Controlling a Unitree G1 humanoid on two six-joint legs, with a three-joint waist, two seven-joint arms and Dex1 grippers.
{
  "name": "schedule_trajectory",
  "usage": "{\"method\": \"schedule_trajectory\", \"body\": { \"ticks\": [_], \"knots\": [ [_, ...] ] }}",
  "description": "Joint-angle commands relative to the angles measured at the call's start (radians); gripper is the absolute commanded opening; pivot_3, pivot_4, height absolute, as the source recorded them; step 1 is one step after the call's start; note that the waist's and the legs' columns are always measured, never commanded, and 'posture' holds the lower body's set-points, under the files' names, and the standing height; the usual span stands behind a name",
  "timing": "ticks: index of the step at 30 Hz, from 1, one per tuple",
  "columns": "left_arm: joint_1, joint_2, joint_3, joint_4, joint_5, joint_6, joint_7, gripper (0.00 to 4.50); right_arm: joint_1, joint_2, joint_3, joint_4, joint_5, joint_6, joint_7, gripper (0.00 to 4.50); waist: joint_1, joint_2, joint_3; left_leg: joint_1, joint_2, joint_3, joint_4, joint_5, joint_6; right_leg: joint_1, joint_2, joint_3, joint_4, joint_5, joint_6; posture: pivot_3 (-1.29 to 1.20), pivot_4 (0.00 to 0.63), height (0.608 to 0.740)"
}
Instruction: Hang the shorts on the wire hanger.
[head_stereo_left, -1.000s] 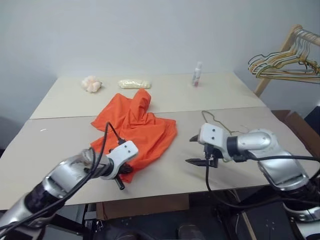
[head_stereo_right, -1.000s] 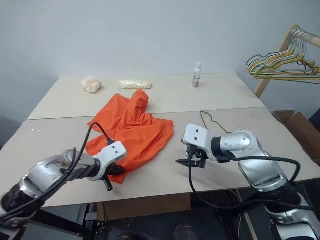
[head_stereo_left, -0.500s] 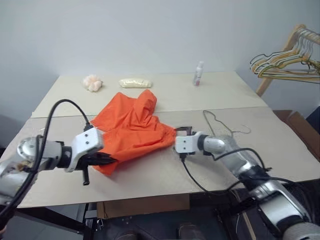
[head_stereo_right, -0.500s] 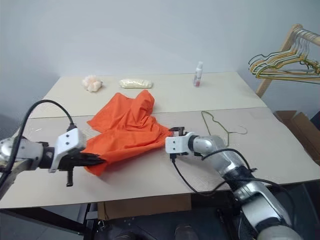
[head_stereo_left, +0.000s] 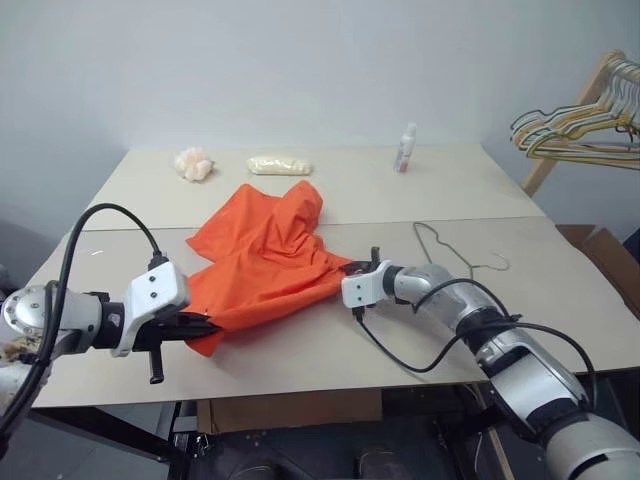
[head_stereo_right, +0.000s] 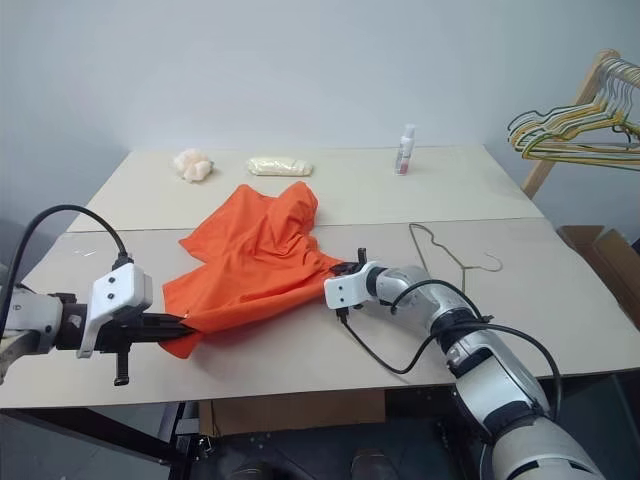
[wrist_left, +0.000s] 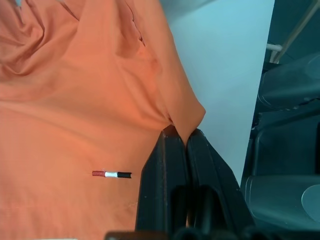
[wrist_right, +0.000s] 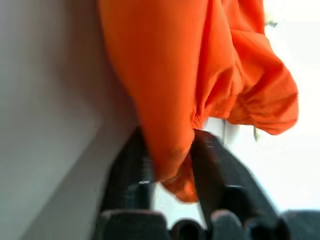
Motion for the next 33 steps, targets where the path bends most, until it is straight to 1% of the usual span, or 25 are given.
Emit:
{"method": "schedule_trajectory", "body": {
  "ticks": [1,2,3,6,10,12,14,15,18,22,24,25,27,28,30,31,32,33],
  "knots": [
    [-0.016,-0.004,0.010,0.011,0.017,-0.046,-0.008,0.00,-0.003,-0.053,-0.053,-0.055,0.048,-0.057,0.036,0.04,-0.003,0.000,0.000,0.000,0.000,0.000,0.000,0.000,0.000,0.000,0.000,0.000,0.000,0.000,0.000,-0.02,0.000,0.740],
    [-0.016,-0.002,0.000,0.022,0.030,-0.068,-0.016,0.00,0.008,-0.079,-0.063,-0.082,0.062,-0.065,0.057,0.04,-0.002,0.000,0.000,0.000,0.000,0.000,0.000,0.000,0.000,0.000,0.000,0.000,0.000,0.000,0.000,-0.02,0.000,0.740],
    [-0.016,0.000,-0.012,0.036,0.048,-0.098,-0.026,0.00,0.027,-0.117,-0.074,-0.131,0.090,-0.065,0.109,0.04,-0.001,0.000,0.000,0.000,0.000,0.000,0.000,0.000,0.000,0.000,0.000,0.000,0.000,0.000,0.000,-0.03,0.000,0.740],
    [-0.011,0.004,-0.043,0.081,0.103,-0.210,-0.066,0.00,0.119,-0.261,-0.109,-0.353,0.193,-0.036,0.293,0.04,0.006,0.000,0.000,-0.002,0.000,0.000,0.000,0.000,0.001,0.000,-0.001,0.000,0.000,0.000,0.000,-0.06,0.000,0.740],
    [-0.024,0.016,-0.083,0.142,0.145,-0.336,-0.143,0.00,0.294,-0.499,-0.161,-0.731,0.461,0.137,0.603,0.04,0.016,0.000,0.000,-0.004,0.001,0.000,0.000,-0.001,0.001,-0.002,0.000,-0.001,-0.003,0.000,0.000,-0.10,0.000,0.740],
    [-0.032,0.025,-0.104,0.177,0.160,-0.407,-0.197,0.00,0.361,-0.570,-0.189,-0.863,0.573,0.233,0.688,0.04,0.016,0.001,0.000,-0.002,0.001,0.001,0.001,-0.001,0.002,-0.001,0.000,0.000,-0.005,-0.001,-0.001,-0.12,0.000,0.740],
    [-0.045,0.033,-0.128,0.208,0.170,-0.468,-0.251,0.00,0.402,-0.597,-0.213,-0.945,0.648,0.319,0.730,0.04,0.008,0.001,0.000,0.001,0.003,0.004,0.000,-0.001,0.002,0.001,0.001,0.001,-0.005,-0.001,-0.002,-0.14,0.000,0.740],
    [-0.054,0.034,-0.140,0.221,0.171,-0.489,-0.277,0.00,0.411,-0.597,-0.221,-0.964,0.658,0.344,0.737,0.04,0.003,0.001,0.000,0.002,0.004,0.005,0.001,-0.001,0.002,0.001,0.002,0.001,-0.005,-0.001,-0.002,-0.14,0.000,0.740],
    [-0.087,0.034,-0.170,0.253,0.170,-0.531,-0.338,0.00,0.407,-0.567,-0.235,-0.962,0.613,0.373,0.714,0.04,-0.011,0.001,0.000,0.008,0.006,0.006,0.000,-0.001,0.002,0.006,0.003,0.002,-0.005,-0.002,-0.003,-0.16,0.000,0.740],
    [-0.192,0.008,-0.205,0.319,0.166,-0.537,-0.374,0.00,0.336,-0.491,-0.264,-0.883,0.596,0.423,0.670,0.04,-0.018,0.001,0.000,0.010,0.007,0.008,0.001,-0.002,0.003,0.009,0.004,0.002,-0.006,-0.002,-0.003,-0.18,0.000,0.740],
    [-0.320,-0.040,-0.219,0.409,0.177,-0.522,-0.345,0.00,0.251,-0.429,-0.283,-0.809,0.588,0.458,0.624,0.04,-0.024,0.001,0.000,0.010,0.007,0.008,0.001,-0.002,0.003,0.009,0.004,0.002,-0.005,-0.002,-0.003,-0.18,0.000,0.740],
    [-0.429,-0.081,-0.235,0.485,0.207,-0.493,-0.297,0.00,0.180,-0.385,-0.288,-0.741,0.557,0.469,0.574,0.04,-0.025,0.000,0.001,0.011,0.006,0.008,0.002,-0.002,0.003,0.010,0.004,0.001,-0.005,-0.002,-0.003,-0.17,0.000,0.740],
    [-0.701,-0.197,-0.270,0.722,0.324,-0.500,-0.126,0.00,-0.008,-0.272,-0.292,-0.534,0.464,0.480,0.404,0.04,-0.028,-0.001,0.001,0.013,0.005,0.006,0.002,-0.002,0.003,0.013,0.004,0.000,-0.005,-0.002,-0.002,-0.17,0.000,0.740],
    [-0.813,-0.244,-0.283,0.836,0.379,-0.518,-0.047,0.00,-0.086,-0.225,-0.295,-0.438,0.430,0.486,0.330,0.04,-0.031,-0.001,0.001,0.014,0.004,0.004,0.003,-0.001,0.003,0.014,0.004,-0.001,-0.005,-0.002,-0.002,-0.17,0.000,0.740],
    [-1.106,-0.349,-0.299,1.157,0.504,-0.562,0.243,0.00,-0.284,-0.118,-0.299,-0.185,0.350,0.500,0.084,0.04,-0.042,-0.002,0.001,0.014,0.002,0.001,0.003,-0.001,0.002,0.015,0.003,-0.002,-0.004,-0.002,-0.002,-0.16,0.000,0.740],
    [-1.243,-0.391,-0.301,1.312,0.555,-0.586,0.410,0.00,-0.377,-0.075,-0.299,-0.061,0.311,0.491,-0.046,0.04,-0.049,-0.003,0.001,0.012,0.000,-0.001,0.002,0.000,0.001,0.012,0.001,-0.002,-0.004,-0.001,-0.002,-0.16,0.000,0.740],
    [-1.367,-0.420,-0.305,1.449,0.605,-0.633,0.598,0.00,-0.469,-0.031,-0.319,0.056,0.297,0.474,-0.192,0.04,-0.057,-0.003,0.001,0.009,0.000,-0.002,0.002,0.001,-0.002,0.010,0.000,-0.003,0.001,-0.001,-0.002,-0.16,0.000,0.740],
    [-1.443,-0.436,-0.309,1.541,0.638,-0.674,0.716,0.00,-0.528,-0.003,-0.333,0.138,0.291,0.453,-0.285,0.04,-0.070,-0.004,0.001,0.002,-0.001,-0.003,0.003,0.005,-0.008,0.003,-0.001,-0.004,0.003,-0.001,-0.002,-0.16,0.000,0.740]
  ]
}}
